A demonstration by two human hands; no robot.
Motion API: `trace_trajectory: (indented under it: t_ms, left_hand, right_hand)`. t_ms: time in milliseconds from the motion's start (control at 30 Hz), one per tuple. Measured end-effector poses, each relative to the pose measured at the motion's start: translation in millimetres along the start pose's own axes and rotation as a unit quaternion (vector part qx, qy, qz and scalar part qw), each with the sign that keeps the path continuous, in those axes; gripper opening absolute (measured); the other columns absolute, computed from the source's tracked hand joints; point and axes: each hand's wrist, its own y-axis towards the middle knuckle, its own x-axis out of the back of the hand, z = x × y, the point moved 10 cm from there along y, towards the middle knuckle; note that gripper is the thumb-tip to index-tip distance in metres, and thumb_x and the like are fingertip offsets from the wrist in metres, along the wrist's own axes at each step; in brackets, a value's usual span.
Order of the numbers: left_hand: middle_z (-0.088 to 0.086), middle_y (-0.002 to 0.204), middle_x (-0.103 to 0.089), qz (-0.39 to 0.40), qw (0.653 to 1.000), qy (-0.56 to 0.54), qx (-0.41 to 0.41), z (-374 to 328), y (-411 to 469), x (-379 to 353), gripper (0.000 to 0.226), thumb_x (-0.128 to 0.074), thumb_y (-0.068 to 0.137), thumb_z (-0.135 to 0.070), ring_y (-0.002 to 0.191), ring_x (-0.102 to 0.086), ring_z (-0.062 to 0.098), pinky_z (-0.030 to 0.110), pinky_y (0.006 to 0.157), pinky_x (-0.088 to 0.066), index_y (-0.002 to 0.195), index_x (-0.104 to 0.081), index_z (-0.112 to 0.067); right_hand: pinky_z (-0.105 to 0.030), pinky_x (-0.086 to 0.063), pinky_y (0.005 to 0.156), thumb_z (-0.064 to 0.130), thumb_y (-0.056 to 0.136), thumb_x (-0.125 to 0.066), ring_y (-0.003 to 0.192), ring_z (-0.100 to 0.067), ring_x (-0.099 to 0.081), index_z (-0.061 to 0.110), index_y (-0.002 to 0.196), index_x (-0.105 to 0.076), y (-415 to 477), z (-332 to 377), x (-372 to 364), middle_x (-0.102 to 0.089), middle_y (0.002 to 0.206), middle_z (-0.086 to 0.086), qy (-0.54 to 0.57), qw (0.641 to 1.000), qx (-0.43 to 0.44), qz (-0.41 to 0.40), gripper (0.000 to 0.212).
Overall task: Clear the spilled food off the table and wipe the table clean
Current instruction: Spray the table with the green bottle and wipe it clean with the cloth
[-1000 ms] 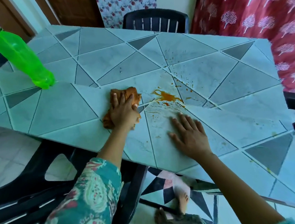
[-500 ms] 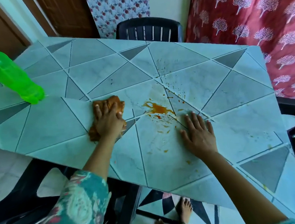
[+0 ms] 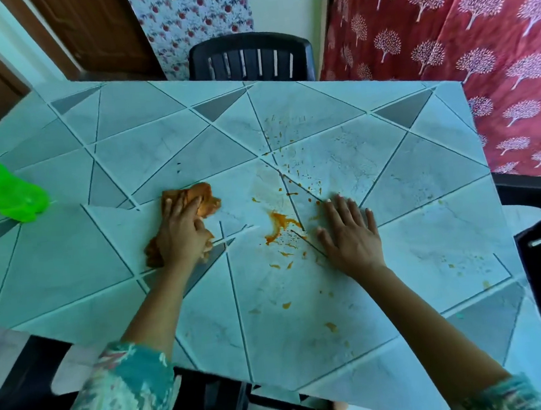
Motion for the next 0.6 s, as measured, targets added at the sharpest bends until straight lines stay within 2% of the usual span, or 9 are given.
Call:
trace_trajectory:
  t_ms: [100, 233, 333, 367, 400, 467, 567, 600]
  left_hand:
    - [0.008, 0.145, -0.043, 0.002, 1.000, -0.006, -0.001, -41, 17, -9, 0.049, -0.054, 0.081, -0.008, 0.136, -0.032, 0.032, 0.041, 0.100, -0.040, 0.130, -0.055, -0.017]
    - [0.015, 0.128, -0.058, 0.025, 0.991, -0.045, -0.124, -119, -18, -29, 0.046, -0.043, 0.078, -0.021, 0.122, -0.051, 0.037, 0.042, 0.091, -0.049, 0.118, -0.064, -0.014]
    - [0.011, 0.133, -0.055, 0.049, 0.972, -0.038, -0.227, -146, -68, -34, 0.045, -0.041, 0.085, -0.030, 0.128, -0.045, 0.035, 0.039, 0.102, -0.040, 0.125, -0.060, -0.019]
    - [0.006, 0.139, -0.050, 0.052, 0.969, -0.011, -0.242, -141, -77, -33, 0.046, -0.041, 0.086, -0.036, 0.133, -0.040, 0.033, 0.043, 0.107, -0.034, 0.128, -0.056, -0.024]
    - [0.002, 0.144, -0.046, 0.051, 0.972, 0.030, -0.229, -124, -81, -33, 0.048, -0.040, 0.087, -0.042, 0.137, -0.035, 0.031, 0.050, 0.110, -0.028, 0.131, -0.053, -0.029]
    - [-0.002, 0.148, -0.039, 0.043, 0.984, 0.106, -0.139, -76, -64, -23, 0.053, -0.037, 0.085, -0.051, 0.140, -0.028, 0.032, 0.060, 0.109, -0.018, 0.134, -0.048, -0.034]
    - [-0.001, 0.156, -0.020, 0.059, 0.993, 0.093, 0.051, -21, -12, -14, 0.053, -0.041, 0.089, -0.047, 0.144, -0.011, 0.029, 0.056, 0.111, -0.012, 0.141, -0.038, -0.035]
    - [-0.002, 0.158, -0.015, 0.059, 0.992, 0.075, 0.086, -23, 1, -15, 0.053, -0.044, 0.091, -0.042, 0.145, -0.006, 0.028, 0.053, 0.112, -0.014, 0.143, -0.036, -0.034]
  right_hand:
    - [-0.040, 0.005, 0.116, 0.061, 0.078, 0.007, 0.146, -0.019, -0.001, 0.025, 0.151, -0.010, 7, -10, 1, -0.005, 0.159, -0.001, 0.004, 1.000, -0.002, -0.005, 0.083]
    - [-0.040, 0.006, 0.116, 0.062, 0.078, 0.008, 0.146, -0.019, 0.001, 0.027, 0.151, -0.009, 16, -12, 1, -0.003, 0.159, 0.000, 0.004, 1.000, 0.002, 0.003, 0.083]
    - [-0.039, 0.007, 0.115, 0.062, 0.079, 0.006, 0.146, -0.020, 0.001, 0.026, 0.151, -0.010, 25, -13, 5, -0.003, 0.159, -0.001, 0.007, 1.000, -0.001, -0.001, 0.083]
    - [-0.039, 0.007, 0.115, 0.061, 0.081, 0.004, 0.146, -0.020, 0.001, 0.025, 0.151, -0.009, 29, -15, 7, -0.002, 0.159, -0.002, 0.009, 1.000, -0.006, -0.001, 0.080]
    - [-0.039, 0.008, 0.115, 0.060, 0.083, 0.001, 0.146, -0.020, 0.002, 0.025, 0.151, -0.008, 32, -19, 8, -0.001, 0.159, -0.002, 0.009, 1.000, -0.009, 0.002, 0.077]
    - [-0.038, 0.006, 0.116, 0.060, 0.084, 0.001, 0.146, -0.019, 0.002, 0.024, 0.151, -0.006, 38, -26, 10, 0.000, 0.159, -0.002, 0.011, 1.000, -0.005, 0.003, 0.076]
    - [-0.037, 0.003, 0.117, 0.061, 0.080, 0.006, 0.146, -0.018, 0.000, 0.024, 0.151, -0.008, 40, -28, 11, -0.002, 0.158, -0.001, 0.014, 1.000, 0.017, -0.009, 0.080]
    - [-0.037, 0.002, 0.117, 0.061, 0.081, 0.005, 0.146, -0.018, -0.001, 0.025, 0.151, -0.009, 40, -30, 9, -0.003, 0.158, -0.001, 0.015, 1.000, 0.017, -0.012, 0.080]
